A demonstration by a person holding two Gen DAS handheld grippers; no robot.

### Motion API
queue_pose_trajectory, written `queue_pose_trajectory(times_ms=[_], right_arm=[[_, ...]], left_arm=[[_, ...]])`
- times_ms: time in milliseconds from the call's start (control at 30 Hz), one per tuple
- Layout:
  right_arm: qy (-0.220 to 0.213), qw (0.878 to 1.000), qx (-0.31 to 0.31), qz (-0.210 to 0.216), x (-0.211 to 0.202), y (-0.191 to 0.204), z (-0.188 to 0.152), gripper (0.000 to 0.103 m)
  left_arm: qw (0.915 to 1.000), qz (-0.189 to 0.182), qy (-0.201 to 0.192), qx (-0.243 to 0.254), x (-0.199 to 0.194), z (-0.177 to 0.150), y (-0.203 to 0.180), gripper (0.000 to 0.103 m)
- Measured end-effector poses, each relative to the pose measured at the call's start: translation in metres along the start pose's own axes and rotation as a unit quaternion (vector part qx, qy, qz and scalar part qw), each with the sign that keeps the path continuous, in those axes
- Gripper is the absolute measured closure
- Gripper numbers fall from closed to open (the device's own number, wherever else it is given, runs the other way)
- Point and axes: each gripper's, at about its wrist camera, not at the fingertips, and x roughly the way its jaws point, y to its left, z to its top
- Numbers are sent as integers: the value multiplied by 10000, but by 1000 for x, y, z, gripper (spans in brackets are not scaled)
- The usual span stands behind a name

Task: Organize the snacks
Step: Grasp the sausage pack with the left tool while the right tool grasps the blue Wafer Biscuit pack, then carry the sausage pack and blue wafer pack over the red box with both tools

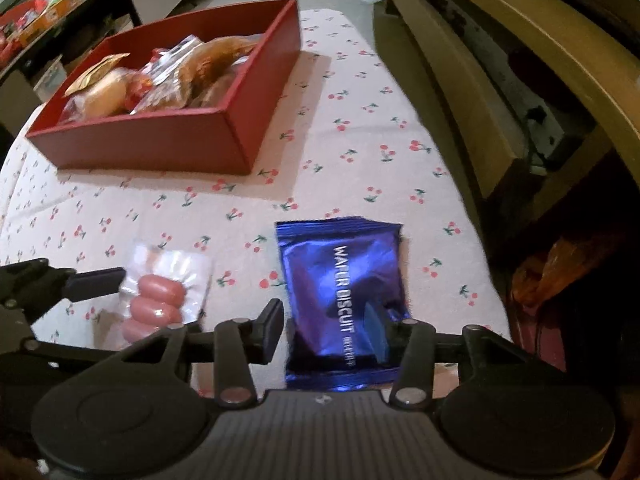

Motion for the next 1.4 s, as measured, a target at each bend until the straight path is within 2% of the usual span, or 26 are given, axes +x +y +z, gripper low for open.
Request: queue_pose_trajectory(times_ms=[200,400,467,533,600,667,800,867,933,1000,1067,1133,1200,1400], right_arm=[[68,9994,-215,245,-7,25,-8,41],[15,9987,-367,347,-16,47,-12,42],[-125,9992,-381,87,-23,45,-10,36],[-251,9994,-183,-138,-27,36,-7,19],[-291,9990,-23,-341,-27,26,-5,12],[-265,9980,127,-567,-22,15,-4,11],[143,9985,269,-459,0,6,0,11],[317,9973,152,-640,13,7,0,9],[280,9967,160,-750,18,5,2,1],[270,9972,334,-608,21,-3,4,2],[234,9978,462,-415,19,-4,3,12],[187,9986,290,-404,15,7,0,24],[203,9990,305,-265,10,15,-1,25],[29,9998,183,-107,-3,41,-12,26]], left_arm=[[9999,16,139,-87,-19,-23,37,25],[9993,-110,49,-361,-30,-35,63,26],[9992,-126,-5,-386,-30,-33,65,26],[9989,-209,-55,-425,-31,-31,66,26],[9984,-298,-77,-470,-30,-27,67,26],[9981,-349,-78,-504,-27,-25,66,26],[9981,-373,-103,-486,-22,-22,63,26],[9979,-378,-136,-502,-21,-20,63,25],[9979,-379,-147,-503,-19,-18,64,25],[9977,-374,-170,-548,-17,-16,65,25],[9977,-369,-174,-533,-17,-15,64,26],[9980,-345,-188,-486,-17,-16,64,29],[9986,-270,-204,-408,-18,-16,63,39],[9975,-413,-224,-536,-27,-18,72,49]])
